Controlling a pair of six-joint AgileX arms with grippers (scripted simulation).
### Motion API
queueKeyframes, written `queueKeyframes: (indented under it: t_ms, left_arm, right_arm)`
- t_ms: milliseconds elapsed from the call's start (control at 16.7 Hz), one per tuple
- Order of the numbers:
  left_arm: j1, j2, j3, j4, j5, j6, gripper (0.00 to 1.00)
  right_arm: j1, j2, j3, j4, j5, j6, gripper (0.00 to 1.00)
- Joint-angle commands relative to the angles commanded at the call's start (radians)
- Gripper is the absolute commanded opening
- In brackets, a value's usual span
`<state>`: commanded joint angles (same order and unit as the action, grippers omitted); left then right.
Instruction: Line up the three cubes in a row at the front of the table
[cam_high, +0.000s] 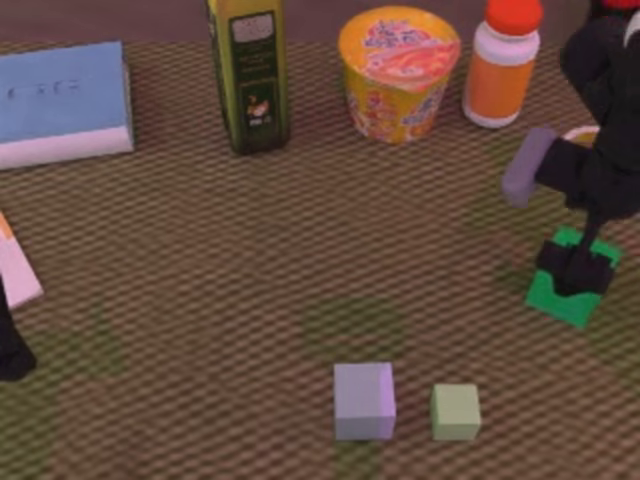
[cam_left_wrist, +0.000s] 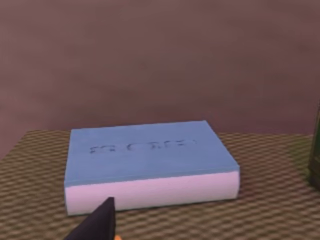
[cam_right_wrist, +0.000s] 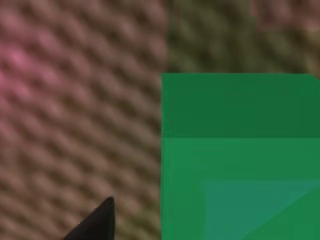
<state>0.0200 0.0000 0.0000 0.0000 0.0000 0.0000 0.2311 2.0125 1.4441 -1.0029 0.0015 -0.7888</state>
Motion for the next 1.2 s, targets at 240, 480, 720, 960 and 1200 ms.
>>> queueKeyframes:
  t_ms: [240, 480, 720, 960, 1200]
  left_arm:
    - [0.0, 0.0, 0.0, 0.0, 0.0, 0.0, 1.0]
    - [0.0, 0.0, 0.0, 0.0, 0.0, 0.0, 1.0]
    - [0.0, 0.0, 0.0, 0.0, 0.0, 0.0, 1.0]
    - [0.0, 0.0, 0.0, 0.0, 0.0, 0.0, 1.0]
    - [0.0, 0.0, 0.0, 0.0, 0.0, 0.0, 1.0]
  right_arm:
    - [0.002, 0.063, -0.097, 0.168, 0.0, 0.003, 1.0]
    - [0.003, 0.082, -0.124, 0.207, 0.001, 0.004, 1.0]
    - [0.003, 0.082, -0.124, 0.207, 0.001, 0.004, 0.85]
    - [0.003, 0.082, -0.124, 0.207, 0.001, 0.004, 0.55]
    - [0.003, 0.082, -0.124, 0.207, 0.001, 0.004, 0.25]
